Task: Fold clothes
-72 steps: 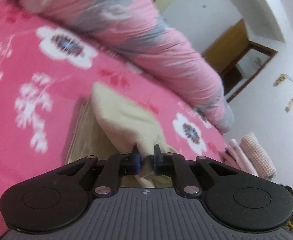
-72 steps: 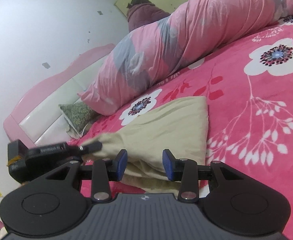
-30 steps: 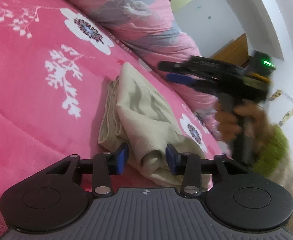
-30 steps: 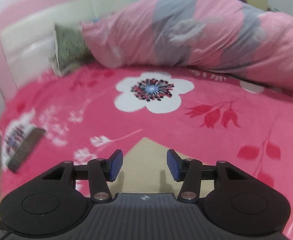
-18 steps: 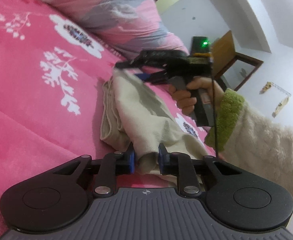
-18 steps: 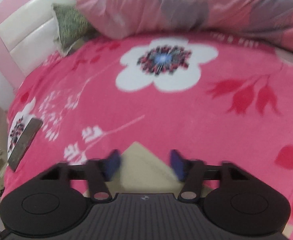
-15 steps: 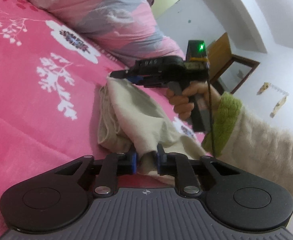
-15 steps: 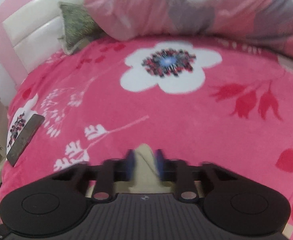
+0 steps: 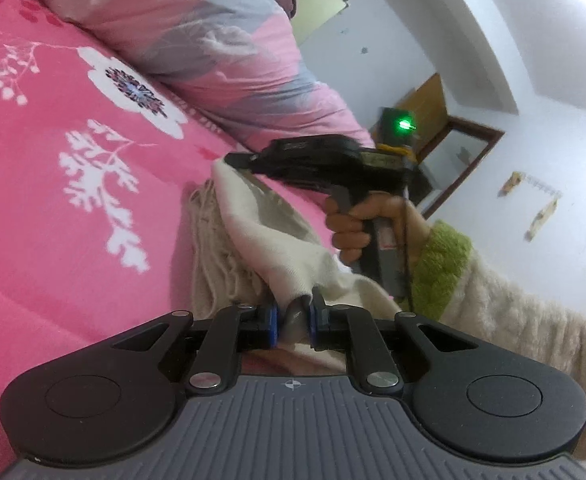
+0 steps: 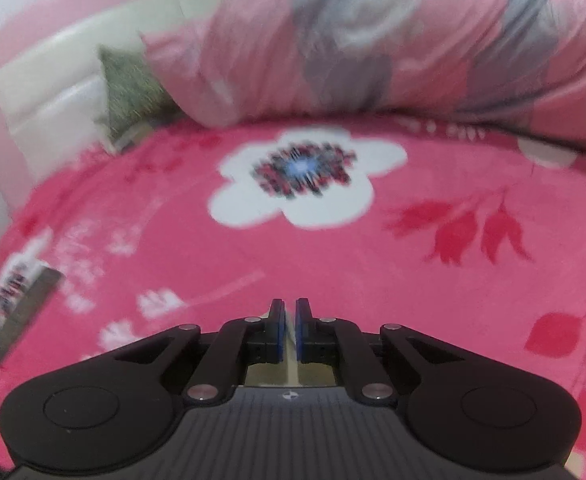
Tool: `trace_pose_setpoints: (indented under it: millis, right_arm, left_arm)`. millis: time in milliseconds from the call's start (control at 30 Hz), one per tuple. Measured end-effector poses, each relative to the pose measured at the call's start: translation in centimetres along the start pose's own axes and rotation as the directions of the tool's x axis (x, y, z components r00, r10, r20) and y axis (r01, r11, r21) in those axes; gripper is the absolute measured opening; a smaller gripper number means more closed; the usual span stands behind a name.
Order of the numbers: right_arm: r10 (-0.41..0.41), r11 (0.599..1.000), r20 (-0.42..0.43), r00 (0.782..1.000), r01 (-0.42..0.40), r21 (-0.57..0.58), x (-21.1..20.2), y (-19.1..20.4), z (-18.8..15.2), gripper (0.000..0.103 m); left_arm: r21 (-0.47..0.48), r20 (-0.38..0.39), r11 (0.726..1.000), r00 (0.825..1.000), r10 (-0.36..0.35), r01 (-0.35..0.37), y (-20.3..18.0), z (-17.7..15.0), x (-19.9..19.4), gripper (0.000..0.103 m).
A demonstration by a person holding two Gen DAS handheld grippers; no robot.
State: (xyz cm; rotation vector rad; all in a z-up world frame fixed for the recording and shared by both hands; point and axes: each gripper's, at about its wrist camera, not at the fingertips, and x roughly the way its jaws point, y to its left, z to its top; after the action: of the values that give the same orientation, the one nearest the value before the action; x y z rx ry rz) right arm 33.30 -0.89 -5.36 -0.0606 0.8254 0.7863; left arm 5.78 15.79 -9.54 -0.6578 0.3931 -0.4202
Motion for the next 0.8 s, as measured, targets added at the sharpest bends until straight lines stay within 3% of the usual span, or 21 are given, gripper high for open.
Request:
trace_pose_setpoints:
  millis: [67, 133, 233, 433, 567, 800]
  right_arm:
    - [-0.032, 0.999, -0.033, 0.999, 0.033, 0.027, 1.3, -0.5, -0.4, 0.008]
    - [-0.063, 0.996, -0.067, 0.996, 0.066, 0.053, 2.6, -0.9, -0.8, 0.020]
    - [-0.080, 0.991, -0.005, 0.997, 0.080, 0.104, -0.1, -1.6, -0.7, 0.039]
    - [-0.085, 0.985, 0.114, 0.990, 0.066, 0.162, -9.3, -3.2, -2.5, 0.047]
    - [-0.110, 0.971, 0.142, 0.984, 0.076, 0.227, -14.4, -4.5, -6.6, 0.047]
    - [-0.158, 0.942, 0.198, 0.967, 0.087, 0.324, -20.8, -4.6, -15.0, 0.047]
  left_arm:
    - [-0.010, -0.010, 1.000, 1.000, 0.006, -0.006, 0.4, -0.2, -0.1, 0.015]
    - [-0.021, -0.019, 1.000, 1.000, 0.011, -0.011, 0.7, -0.3, -0.2, 0.018]
    - [-0.036, -0.022, 0.999, 1.000, 0.015, -0.016, 0.8, -0.3, -0.5, 0.025]
    - [-0.106, -0.021, 0.994, 0.999, 0.030, -0.032, 0.9, -0.1, -1.0, 0.034]
    - [-0.166, 0.001, 0.985, 0.999, 0.054, -0.054, 0.9, 0.2, -1.9, 0.038]
    - [-0.111, 0.031, 0.984, 0.989, 0.145, -0.141, -0.9, 1.0, -3.6, 0.042]
